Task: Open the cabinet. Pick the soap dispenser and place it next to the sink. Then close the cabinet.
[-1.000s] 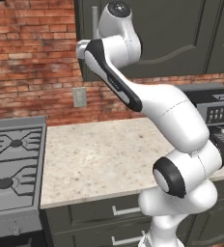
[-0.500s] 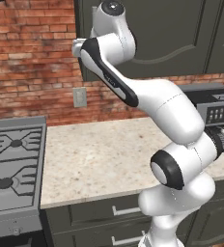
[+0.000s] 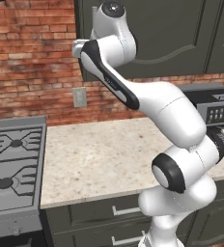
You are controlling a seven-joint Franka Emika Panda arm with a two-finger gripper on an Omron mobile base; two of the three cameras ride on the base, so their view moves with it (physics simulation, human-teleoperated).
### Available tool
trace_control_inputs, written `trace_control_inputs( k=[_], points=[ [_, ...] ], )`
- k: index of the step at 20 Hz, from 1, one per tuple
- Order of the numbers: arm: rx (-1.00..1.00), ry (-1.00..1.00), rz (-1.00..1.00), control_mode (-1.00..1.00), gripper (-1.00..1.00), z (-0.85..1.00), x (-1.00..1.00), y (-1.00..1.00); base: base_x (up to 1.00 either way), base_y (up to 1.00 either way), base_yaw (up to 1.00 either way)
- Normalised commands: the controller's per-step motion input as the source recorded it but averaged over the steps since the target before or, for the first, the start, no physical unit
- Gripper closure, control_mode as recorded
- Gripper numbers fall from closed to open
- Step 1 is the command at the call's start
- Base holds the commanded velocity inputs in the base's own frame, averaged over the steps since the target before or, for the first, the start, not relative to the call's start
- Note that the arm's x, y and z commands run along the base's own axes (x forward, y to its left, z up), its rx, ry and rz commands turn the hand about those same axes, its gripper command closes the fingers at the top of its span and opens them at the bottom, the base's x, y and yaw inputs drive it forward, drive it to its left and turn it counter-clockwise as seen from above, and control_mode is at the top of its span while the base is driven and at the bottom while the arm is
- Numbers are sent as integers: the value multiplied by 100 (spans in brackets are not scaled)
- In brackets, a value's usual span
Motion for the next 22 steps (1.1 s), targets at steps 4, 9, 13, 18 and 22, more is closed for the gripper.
trace_control_inputs(
  k=[4,9,13,18,22],
  points=[
    [0,0,0,-100,-100,0,0,0,0,0,0],
    [0,0,0,-100,100,0,0,0,0,0,0],
    [0,0,0,-100,100,0,0,0,0,0,0],
    [0,0,0,-100,100,0,0,0,0,0,0],
    [0,0,0,-100,100,0,0,0,0,0,0]
  ],
)
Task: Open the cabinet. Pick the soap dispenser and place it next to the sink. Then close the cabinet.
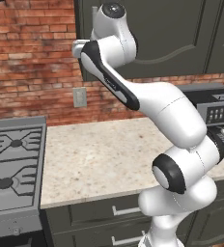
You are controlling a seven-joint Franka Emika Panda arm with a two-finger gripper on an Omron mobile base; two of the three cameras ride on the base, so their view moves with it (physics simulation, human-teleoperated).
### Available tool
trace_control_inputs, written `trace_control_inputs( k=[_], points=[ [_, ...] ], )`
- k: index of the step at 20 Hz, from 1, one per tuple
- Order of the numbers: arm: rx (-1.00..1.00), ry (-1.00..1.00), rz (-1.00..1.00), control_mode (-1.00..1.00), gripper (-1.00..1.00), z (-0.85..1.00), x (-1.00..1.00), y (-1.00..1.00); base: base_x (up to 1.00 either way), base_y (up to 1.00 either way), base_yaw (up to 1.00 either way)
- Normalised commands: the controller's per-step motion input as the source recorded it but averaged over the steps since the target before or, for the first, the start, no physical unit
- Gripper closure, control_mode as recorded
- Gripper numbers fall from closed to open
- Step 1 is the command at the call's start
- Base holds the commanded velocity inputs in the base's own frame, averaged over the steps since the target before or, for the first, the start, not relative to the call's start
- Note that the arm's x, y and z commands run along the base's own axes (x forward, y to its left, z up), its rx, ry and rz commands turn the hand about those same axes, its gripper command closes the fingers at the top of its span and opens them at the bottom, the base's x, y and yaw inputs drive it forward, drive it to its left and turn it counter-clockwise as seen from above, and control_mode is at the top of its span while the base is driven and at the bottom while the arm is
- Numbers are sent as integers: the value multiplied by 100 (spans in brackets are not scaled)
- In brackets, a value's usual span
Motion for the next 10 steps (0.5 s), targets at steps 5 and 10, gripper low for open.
trace_control_inputs(
  k=[5,10],
  points=[
    [0,0,-1,-100,100,0,14,-13,0,0,0],
    [0,0,-2,-100,100,-1,31,-42,0,0,0]
  ],
)
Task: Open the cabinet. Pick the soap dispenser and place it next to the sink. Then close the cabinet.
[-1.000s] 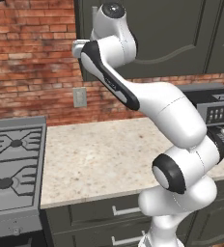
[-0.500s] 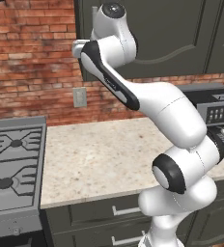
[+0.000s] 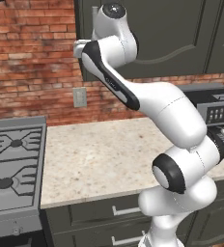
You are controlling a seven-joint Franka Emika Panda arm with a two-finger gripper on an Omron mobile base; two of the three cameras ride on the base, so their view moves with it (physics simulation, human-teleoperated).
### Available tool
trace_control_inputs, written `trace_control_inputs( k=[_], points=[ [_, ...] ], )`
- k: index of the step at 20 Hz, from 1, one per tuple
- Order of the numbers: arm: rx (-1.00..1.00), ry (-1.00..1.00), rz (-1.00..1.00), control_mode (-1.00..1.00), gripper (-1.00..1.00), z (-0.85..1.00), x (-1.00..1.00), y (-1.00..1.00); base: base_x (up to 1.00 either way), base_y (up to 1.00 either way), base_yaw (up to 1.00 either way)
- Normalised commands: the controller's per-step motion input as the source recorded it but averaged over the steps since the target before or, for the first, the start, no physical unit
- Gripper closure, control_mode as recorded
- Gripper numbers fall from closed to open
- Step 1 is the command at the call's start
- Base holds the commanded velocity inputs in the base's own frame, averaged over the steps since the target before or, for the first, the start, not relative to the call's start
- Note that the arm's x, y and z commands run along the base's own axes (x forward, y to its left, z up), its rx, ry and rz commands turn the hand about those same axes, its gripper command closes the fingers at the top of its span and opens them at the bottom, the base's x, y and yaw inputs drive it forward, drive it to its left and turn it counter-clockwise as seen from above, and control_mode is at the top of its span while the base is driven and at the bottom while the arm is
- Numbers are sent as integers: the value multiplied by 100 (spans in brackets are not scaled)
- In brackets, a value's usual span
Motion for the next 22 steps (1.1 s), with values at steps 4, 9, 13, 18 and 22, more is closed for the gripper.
trace_control_inputs(
  k=[4,9,13,18,22],
  points=[
    [0,0,-3,-100,100,0,7,-61,0,0,0],
    [0,0,-4,-100,100,0,0,-72,0,0,0],
    [0,0,-5,-100,100,0,-7,-80,0,0,0],
    [0,0,-6,-100,100,0,-20,-90,0,0,0],
    [1,0,-6,-100,100,0,-40,-99,0,0,0]
  ],
)
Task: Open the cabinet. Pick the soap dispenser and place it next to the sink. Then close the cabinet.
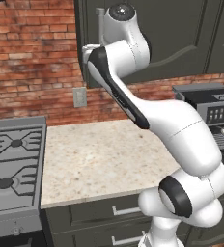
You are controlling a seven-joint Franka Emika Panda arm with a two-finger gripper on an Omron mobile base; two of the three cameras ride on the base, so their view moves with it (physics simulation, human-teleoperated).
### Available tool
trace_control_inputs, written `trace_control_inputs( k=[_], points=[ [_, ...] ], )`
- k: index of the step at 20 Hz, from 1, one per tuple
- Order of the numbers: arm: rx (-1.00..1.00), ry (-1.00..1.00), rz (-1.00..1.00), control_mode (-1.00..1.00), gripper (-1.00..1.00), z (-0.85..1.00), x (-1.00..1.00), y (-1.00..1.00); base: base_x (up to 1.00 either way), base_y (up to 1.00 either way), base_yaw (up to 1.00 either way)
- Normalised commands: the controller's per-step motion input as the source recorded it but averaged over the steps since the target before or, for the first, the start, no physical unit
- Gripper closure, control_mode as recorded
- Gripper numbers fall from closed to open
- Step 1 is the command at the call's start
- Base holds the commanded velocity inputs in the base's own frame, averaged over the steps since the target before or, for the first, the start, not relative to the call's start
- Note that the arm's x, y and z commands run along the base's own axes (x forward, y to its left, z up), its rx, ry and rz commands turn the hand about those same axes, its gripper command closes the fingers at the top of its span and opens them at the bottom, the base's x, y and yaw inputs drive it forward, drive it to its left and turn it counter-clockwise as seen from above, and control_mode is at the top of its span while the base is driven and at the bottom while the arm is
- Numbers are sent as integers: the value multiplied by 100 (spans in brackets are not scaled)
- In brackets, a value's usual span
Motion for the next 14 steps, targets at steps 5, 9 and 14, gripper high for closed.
trace_control_inputs(
  k=[5,9,14],
  points=[
    [5,-1,-1,-100,100,0,-48,-100,0,0,0],
    [7,-6,0,-100,100,0,-37,-100,0,0,0],
    [10,-10,0,-100,100,0,-32,-100,0,0,0]
  ],
)
